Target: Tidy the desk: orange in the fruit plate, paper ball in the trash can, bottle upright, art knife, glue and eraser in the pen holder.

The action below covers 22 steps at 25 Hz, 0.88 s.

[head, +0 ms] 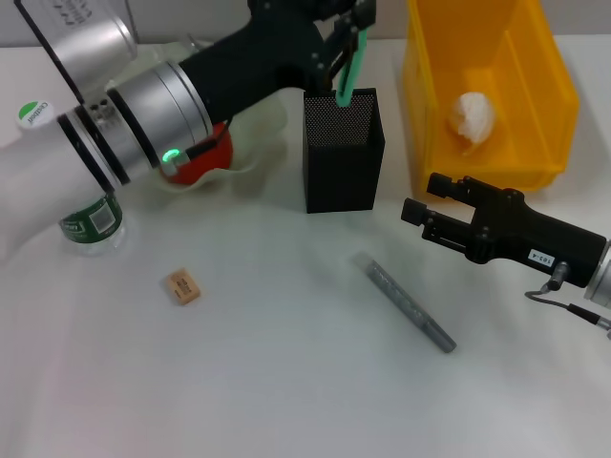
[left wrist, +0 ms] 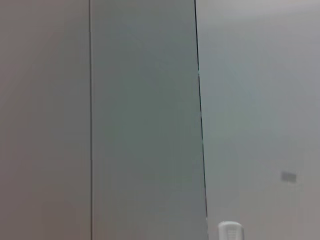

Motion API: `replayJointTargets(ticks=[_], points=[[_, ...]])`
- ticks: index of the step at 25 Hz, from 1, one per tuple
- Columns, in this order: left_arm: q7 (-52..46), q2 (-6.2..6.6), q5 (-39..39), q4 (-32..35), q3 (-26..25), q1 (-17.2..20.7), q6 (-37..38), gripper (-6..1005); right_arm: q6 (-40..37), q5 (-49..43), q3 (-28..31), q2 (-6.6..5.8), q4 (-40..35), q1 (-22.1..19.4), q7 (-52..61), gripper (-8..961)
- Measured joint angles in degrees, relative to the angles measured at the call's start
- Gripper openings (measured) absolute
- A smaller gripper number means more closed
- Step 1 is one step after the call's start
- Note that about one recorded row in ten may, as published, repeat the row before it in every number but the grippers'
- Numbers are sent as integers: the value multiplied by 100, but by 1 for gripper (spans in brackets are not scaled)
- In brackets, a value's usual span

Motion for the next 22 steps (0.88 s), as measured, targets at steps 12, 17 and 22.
replayJointTargets(ticks=[12, 17, 22], points=[[225, 0, -434, -514, 373, -74, -98, 199, -7, 0, -12, 3, -1, 6, 11, 689], [428, 1, -582, -517, 520, -72, -242, 200, -4, 0, -20, 3, 6, 11, 0, 689], [454, 0, -690, -527, 703, -75, -519, 201, -1, 0, -24, 2, 7, 14, -6, 689]])
